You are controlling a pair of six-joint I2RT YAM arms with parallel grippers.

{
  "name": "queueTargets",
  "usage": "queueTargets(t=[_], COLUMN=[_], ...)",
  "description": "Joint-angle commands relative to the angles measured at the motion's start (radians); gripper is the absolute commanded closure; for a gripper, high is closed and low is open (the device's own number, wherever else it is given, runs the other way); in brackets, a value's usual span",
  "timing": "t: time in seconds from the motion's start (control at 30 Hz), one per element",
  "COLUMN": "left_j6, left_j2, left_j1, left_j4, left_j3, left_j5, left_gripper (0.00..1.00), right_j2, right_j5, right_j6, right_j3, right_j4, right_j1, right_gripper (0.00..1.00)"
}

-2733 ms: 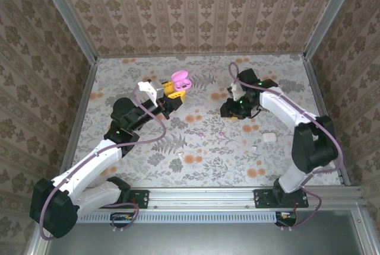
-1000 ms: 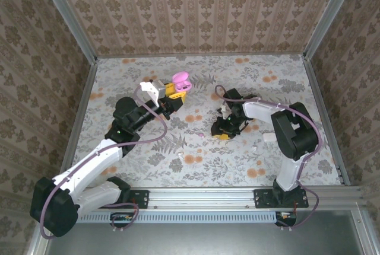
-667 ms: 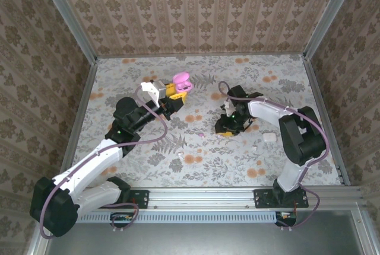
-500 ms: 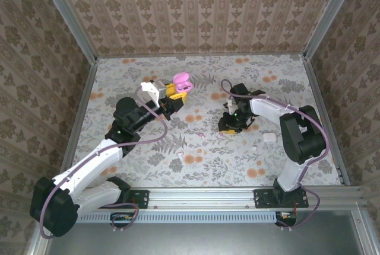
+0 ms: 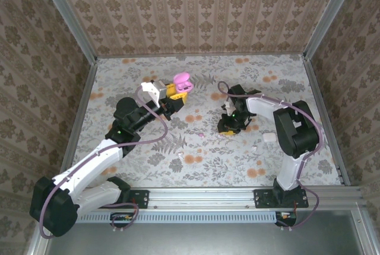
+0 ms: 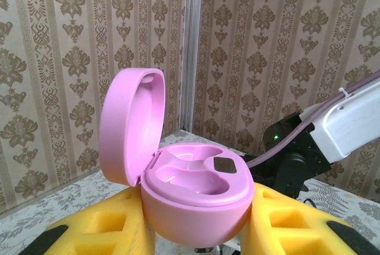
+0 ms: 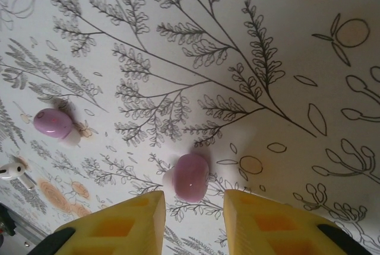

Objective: Insert wireless bluetooth earbuds into charging case

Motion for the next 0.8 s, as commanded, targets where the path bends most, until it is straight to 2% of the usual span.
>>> queueTargets(t=[0.0, 0.77], left_j6=[0.007, 0.012], left_j2=[-0.001, -0.010], left_j1=[-0.006, -0.006], left_j4=[0.013, 0.001], left_j3=[0.031, 0.027], left_j5=[-0.014, -0.026], left_gripper=[0.65, 0.65], right_j2=[0.022, 0.084], right_j5=[-0.015, -0.025], right_j6=[-0.017, 0.033], right_j3=[0.025, 0.070], right_j4=[-0.033, 0.001], right_j1=[0.009, 0.060], right_gripper=[0.66, 0.67])
